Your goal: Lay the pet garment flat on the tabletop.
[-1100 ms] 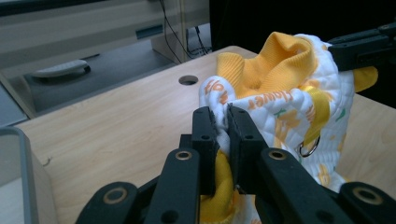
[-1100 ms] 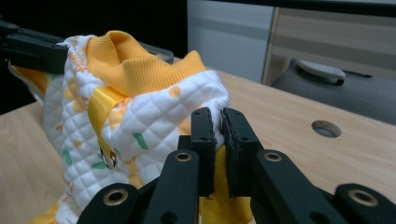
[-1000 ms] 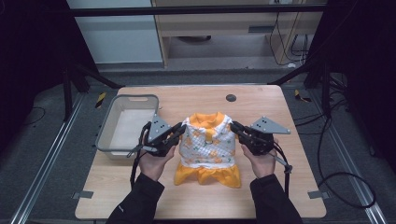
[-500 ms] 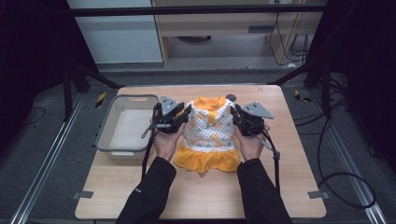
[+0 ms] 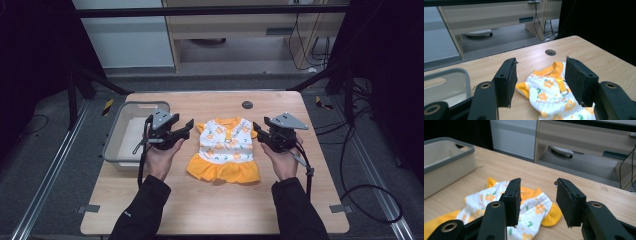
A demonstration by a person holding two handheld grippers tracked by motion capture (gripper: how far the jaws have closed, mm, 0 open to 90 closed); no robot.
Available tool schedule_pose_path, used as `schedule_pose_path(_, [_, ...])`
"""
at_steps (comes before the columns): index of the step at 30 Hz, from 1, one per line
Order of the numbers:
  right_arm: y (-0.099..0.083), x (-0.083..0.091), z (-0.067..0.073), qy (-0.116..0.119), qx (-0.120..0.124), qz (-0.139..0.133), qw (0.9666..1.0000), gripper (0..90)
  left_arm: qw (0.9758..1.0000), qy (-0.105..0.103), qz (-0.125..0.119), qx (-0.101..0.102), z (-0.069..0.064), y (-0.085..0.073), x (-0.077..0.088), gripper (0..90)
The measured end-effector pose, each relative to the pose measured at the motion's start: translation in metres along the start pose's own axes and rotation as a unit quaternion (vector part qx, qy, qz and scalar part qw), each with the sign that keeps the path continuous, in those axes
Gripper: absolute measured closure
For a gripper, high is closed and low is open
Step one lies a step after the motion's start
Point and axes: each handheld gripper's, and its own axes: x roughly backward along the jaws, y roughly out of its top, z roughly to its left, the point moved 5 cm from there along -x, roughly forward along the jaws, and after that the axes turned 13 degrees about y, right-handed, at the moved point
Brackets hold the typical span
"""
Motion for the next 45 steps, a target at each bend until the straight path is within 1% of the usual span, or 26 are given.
schedule_pose_path(2, [-0.003,0.006,0.002,0.01,0.002,0.007,0.9999,53.8,0.9999,-0.011,0.008,-0.006,0.0,-0.004,0.005,42.0])
schedule_pose_path(4, [-0.007,0.012,0.006,0.021,0.002,0.013,0.9997,52.2,0.9996,-0.01,0.012,-0.023,0.0,-0.008,0.011,42.1])
schedule_pose_path(6, [-0.011,0.016,0.009,0.029,-0.001,0.019,0.9994,51.6,0.9992,-0.018,0.018,-0.032,-0.001,-0.013,0.015,42.3])
schedule_pose_path(8, [-0.016,0.02,0.012,0.038,-0.001,0.023,0.999,50.9,0.9984,-0.021,0.025,-0.045,-0.003,-0.018,0.019,42.6])
schedule_pose_path(10, [-0.02,0.024,0.016,0.047,0.001,0.03,0.9984,49.6,0.9979,-0.025,0.027,-0.054,-0.004,-0.022,0.023,42.9])
schedule_pose_path(15, [-0.032,0.033,0.022,0.058,0.003,0.039,0.9975,46.7,0.9967,-0.039,0.035,-0.061,-0.009,-0.037,0.03,44.2])
schedule_pose_path(19, [-0.047,0.039,0.024,0.064,0.002,0.054,0.9965,46.3,0.9947,-0.045,0.052,-0.076,-0.012,-0.054,0.032,45.4])
schedule_pose_path(20, [-0.051,0.04,0.025,0.066,0.0,0.056,0.9963,46.2,0.9941,-0.044,0.058,-0.08,-0.013,-0.06,0.031,45.8])
schedule_pose_path(23, [-0.064,0.042,0.025,0.073,-0.006,0.067,0.9951,46.0,0.9928,-0.042,0.07,-0.087,-0.014,-0.072,0.03,47.3])
schedule_pose_path(25, [-0.074,0.042,0.025,0.076,-0.012,0.074,0.9943,46.0,0.9923,-0.046,0.081,-0.081,-0.014,-0.081,0.027,48.1])
schedule_pose_path(26, [-0.074,0.042,0.025,0.076,-0.012,0.074,0.9943,46.0,0.9923,-0.046,0.081,-0.081,-0.014,-0.081,0.027,48.5])
schedule_pose_path(27, [-0.077,0.042,0.025,0.077,-0.013,0.077,0.994,46.0,0.9918,-0.045,0.091,-0.078,-0.015,-0.087,0.024,48.5])
schedule_pose_path(28, [-0.087,0.041,0.023,0.078,-0.014,0.087,0.9931,46.1,0.9909,-0.044,0.099,-0.079,-0.015,-0.095,0.021,50.1])
schedule_pose_path(29, [-0.089,0.041,0.023,0.079,-0.016,0.089,0.9928,46.1,0.9906,-0.044,0.104,-0.077,-0.015,-0.098,0.019,50.4])
schedule_pose_path(30, [-0.092,0.041,0.023,0.08,-0.018,0.09,0.9926,46.1,0.9899,-0.042,0.11,-0.079,-0.016,-0.103,0.017,50.6])
schedule_pose_path(31, [-0.095,0.04,0.023,0.083,-0.02,0.092,0.9921,46.1,0.9885,-0.04,0.119,-0.083,-0.016,-0.107,0.015,50.6])
schedule_pose_path(32, [-0.095,0.04,0.023,0.083,-0.02,0.092,0.9921,46.1,0.9885,-0.04,0.119,-0.083,-0.016,-0.107,0.015,50.6])
schedule_pose_path(33, [-0.098,0.039,0.023,0.086,-0.024,0.095,0.9915,46.1,0.9876,-0.037,0.125,-0.087,-0.016,-0.111,0.013,50.6])
schedule_pose_path(34, [-0.105,0.036,0.023,0.086,-0.026,0.108,0.9901,46.8,0.9856,-0.034,0.139,-0.089,-0.017,-0.118,0.008,50.5])
schedule_pose_path(36, [-0.109,0.034,0.024,0.088,-0.027,0.115,0.9891,47.7,0.985,-0.031,0.143,-0.091,-0.017,-0.122,0.004,50.6])
schedule_pose_path(38, [-0.114,0.031,0.025,0.091,-0.029,0.126,0.9874,48.6,0.9841,-0.028,0.149,-0.093,-0.018,-0.125,0.0,50.6])
schedule_pose_path(41, [-0.121,0.025,0.027,0.098,-0.032,0.137,0.9851,49.9,0.9834,-0.03,0.154,-0.091,-0.02,-0.129,-0.004,50.8])
schedule_pose_path(44, [-0.126,0.02,0.031,0.101,-0.034,0.151,0.9827,50.7,0.9814,-0.03,0.163,-0.096,-0.021,-0.134,-0.008,51.0])
schedule_pose_path(45, [-0.127,0.018,0.031,0.101,-0.036,0.154,0.9822,51.1,0.9805,-0.03,0.168,-0.097,-0.021,-0.137,-0.01,51.2])
